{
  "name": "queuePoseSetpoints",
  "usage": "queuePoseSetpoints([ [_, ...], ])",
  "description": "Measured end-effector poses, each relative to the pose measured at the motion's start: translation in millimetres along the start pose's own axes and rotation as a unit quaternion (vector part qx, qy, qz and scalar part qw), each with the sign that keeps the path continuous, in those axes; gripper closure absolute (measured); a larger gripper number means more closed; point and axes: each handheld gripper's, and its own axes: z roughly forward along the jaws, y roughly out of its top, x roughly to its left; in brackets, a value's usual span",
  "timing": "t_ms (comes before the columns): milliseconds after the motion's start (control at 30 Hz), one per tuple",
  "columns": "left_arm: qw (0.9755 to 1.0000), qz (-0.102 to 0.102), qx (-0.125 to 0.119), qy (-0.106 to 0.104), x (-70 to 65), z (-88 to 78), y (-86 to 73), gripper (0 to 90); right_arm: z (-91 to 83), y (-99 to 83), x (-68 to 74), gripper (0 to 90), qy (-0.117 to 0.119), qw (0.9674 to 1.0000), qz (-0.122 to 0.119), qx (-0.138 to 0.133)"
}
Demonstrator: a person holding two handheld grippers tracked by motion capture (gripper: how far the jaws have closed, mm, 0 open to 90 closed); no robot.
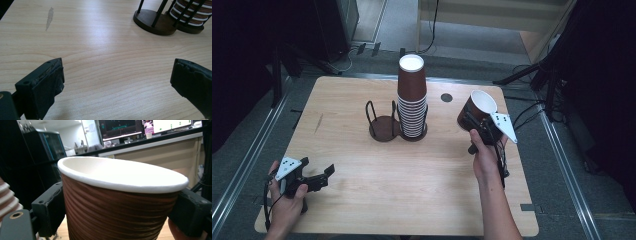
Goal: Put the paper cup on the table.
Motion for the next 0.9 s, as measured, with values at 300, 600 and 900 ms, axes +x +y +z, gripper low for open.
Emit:
queuePoseSetpoints([
  [300,1.0,-0.004,-0.009,-0.001,2.4,-0.4,0.3,0.0,15.0,-18.9,-9.6,11.5,-0.017,0.9985,-0.047,0.022],
  [600,0.9999,-0.006,-0.012,-0.004,3.4,-1.1,0.2,0.0,32.3,-39.6,-18.7,11.4,-0.032,0.9951,-0.082,0.044],
  [900,0.9998,-0.007,-0.017,-0.004,5.7,-1.9,0.2,0.0,44.6,-60.8,-17.4,11.2,-0.058,0.99,-0.126,0.028],
])
